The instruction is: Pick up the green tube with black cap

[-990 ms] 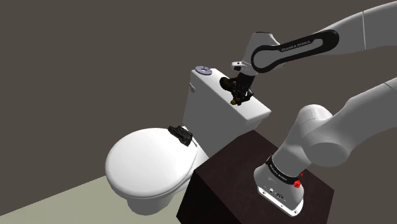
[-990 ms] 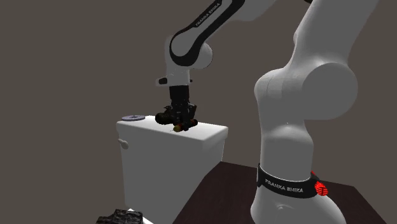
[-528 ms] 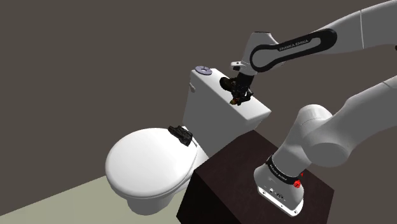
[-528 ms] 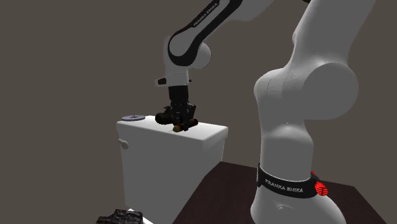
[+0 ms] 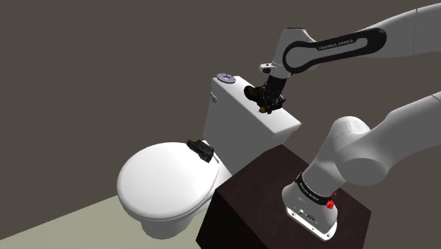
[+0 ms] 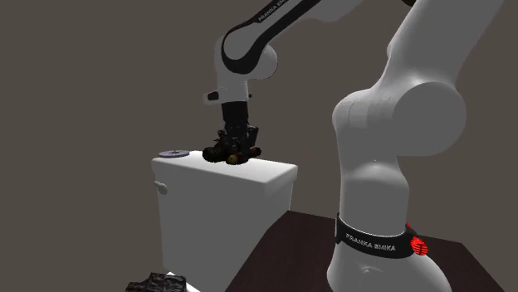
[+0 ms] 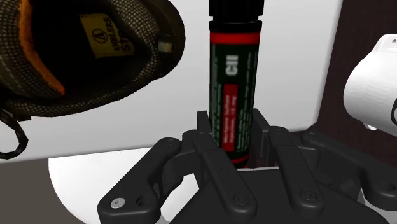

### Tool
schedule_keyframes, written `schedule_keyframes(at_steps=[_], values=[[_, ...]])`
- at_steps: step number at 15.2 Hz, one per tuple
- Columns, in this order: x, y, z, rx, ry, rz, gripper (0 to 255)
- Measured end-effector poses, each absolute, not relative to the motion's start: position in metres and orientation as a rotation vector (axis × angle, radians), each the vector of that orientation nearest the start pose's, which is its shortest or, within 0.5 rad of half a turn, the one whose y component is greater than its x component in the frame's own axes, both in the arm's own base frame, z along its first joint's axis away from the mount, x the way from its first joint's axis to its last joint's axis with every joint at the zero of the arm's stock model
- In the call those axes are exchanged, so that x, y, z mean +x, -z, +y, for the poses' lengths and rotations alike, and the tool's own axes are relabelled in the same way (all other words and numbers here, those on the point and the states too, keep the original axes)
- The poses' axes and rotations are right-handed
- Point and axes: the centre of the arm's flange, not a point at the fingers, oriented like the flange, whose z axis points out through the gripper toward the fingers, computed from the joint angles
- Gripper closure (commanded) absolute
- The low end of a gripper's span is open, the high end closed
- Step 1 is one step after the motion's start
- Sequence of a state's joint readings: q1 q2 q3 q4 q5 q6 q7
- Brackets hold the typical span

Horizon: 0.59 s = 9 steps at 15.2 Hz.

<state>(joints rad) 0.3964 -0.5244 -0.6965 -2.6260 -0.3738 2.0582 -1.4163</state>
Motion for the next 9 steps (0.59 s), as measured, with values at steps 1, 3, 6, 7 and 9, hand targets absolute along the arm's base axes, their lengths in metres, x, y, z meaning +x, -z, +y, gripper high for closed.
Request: schedule_keyframes(at_steps=[1,3,6,7,9], values=[[0.361,-0.373,-0.118,-2.327,-0.108,-1.973,255],[0.361,-0.383,-0.118,-2.327,-0.108,-1.973,255],[0.361,-0.399,-0.117,-2.327,-0.108,-1.973,255],[0.36,-0.404,-0.118,-2.327,-0.108,-1.973,255],[0.36,-0.413,-0.118,-2.327,-0.108,-1.973,255]])
